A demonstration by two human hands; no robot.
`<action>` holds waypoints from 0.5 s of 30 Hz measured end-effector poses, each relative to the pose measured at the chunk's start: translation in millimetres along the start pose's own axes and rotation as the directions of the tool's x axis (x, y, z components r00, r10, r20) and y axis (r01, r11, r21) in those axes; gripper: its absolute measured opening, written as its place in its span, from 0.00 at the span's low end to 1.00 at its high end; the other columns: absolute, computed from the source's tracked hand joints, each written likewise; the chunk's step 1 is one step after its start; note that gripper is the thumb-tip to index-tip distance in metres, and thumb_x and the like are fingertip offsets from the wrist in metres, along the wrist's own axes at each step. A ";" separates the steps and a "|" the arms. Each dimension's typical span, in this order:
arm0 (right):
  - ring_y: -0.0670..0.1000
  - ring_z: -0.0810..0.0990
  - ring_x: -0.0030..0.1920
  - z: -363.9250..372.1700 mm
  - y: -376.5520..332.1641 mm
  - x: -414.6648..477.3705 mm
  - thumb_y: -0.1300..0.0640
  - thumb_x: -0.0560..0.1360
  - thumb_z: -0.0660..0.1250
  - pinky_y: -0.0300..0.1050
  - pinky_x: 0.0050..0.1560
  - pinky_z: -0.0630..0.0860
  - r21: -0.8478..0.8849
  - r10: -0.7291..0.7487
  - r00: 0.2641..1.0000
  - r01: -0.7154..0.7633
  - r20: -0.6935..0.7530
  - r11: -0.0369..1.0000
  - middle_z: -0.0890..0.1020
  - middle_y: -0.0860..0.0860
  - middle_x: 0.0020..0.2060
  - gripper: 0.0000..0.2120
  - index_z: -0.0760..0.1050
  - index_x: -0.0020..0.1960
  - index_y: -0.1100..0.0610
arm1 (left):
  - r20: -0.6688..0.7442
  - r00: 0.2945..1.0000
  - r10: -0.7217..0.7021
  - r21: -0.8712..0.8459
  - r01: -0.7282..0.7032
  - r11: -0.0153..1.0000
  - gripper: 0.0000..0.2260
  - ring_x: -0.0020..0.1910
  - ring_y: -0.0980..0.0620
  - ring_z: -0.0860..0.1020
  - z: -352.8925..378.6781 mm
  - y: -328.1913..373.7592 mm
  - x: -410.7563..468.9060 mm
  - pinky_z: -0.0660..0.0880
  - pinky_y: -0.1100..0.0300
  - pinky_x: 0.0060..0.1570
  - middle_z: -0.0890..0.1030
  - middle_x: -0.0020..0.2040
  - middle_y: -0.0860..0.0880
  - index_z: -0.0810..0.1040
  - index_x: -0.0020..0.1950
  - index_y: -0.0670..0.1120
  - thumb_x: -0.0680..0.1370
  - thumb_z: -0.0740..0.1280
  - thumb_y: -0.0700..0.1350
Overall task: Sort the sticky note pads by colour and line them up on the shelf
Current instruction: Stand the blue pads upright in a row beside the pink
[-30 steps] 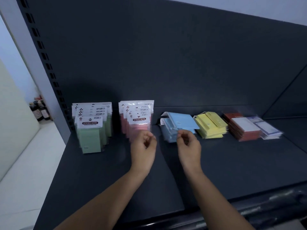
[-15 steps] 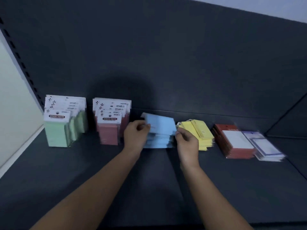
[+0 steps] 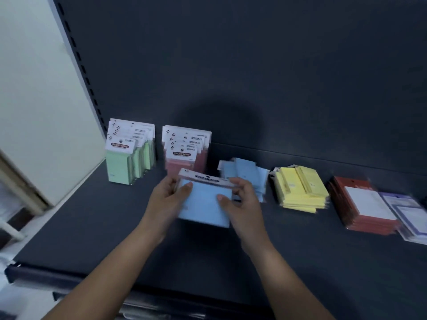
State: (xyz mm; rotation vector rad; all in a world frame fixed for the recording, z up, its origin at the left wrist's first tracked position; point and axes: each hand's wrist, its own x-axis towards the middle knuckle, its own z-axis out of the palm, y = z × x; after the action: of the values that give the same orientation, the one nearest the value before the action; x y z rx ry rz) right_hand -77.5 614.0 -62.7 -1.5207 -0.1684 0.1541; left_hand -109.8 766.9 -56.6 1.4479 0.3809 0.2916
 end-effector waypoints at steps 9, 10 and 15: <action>0.48 0.73 0.59 62.4 23.3 -18.0 0.57 0.73 0.69 0.38 0.58 0.69 -0.623 0.058 0.980 0.076 0.193 0.778 0.72 0.50 0.60 0.22 0.66 0.65 0.54 | -0.001 0.999 0.046 0.599 -0.037 0.800 0.13 0.38 0.52 0.76 -87.5 -27.7 -8.7 0.72 0.58 0.39 0.79 0.40 0.50 0.73 0.52 0.51 0.71 0.72 0.41; 0.50 0.73 0.60 67.0 22.3 -19.1 0.55 0.73 0.68 0.40 0.58 0.68 -0.674 0.052 0.979 0.096 0.196 0.733 0.71 0.50 0.61 0.24 0.64 0.66 0.54 | 0.012 0.997 0.082 0.656 -0.070 0.752 0.13 0.40 0.52 0.76 -89.9 -28.9 -7.2 0.72 0.57 0.41 0.78 0.41 0.50 0.74 0.52 0.49 0.71 0.73 0.42; 0.58 0.75 0.58 78.2 18.9 -17.6 0.42 0.74 0.64 0.47 0.51 0.71 -0.944 0.136 0.981 0.090 0.140 0.317 0.64 0.53 0.63 0.35 0.53 0.72 0.54 | 0.045 0.987 0.157 0.781 -0.132 0.610 0.19 0.56 0.46 0.70 -88.6 -32.9 -2.1 0.66 0.59 0.52 0.71 0.52 0.47 0.73 0.59 0.43 0.70 0.73 0.42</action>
State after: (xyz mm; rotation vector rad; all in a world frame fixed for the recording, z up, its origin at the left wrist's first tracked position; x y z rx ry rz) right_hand -110.8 687.7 -78.6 -2.7521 -0.4603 0.2514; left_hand -150.4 842.6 -96.3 2.3673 0.4386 0.2871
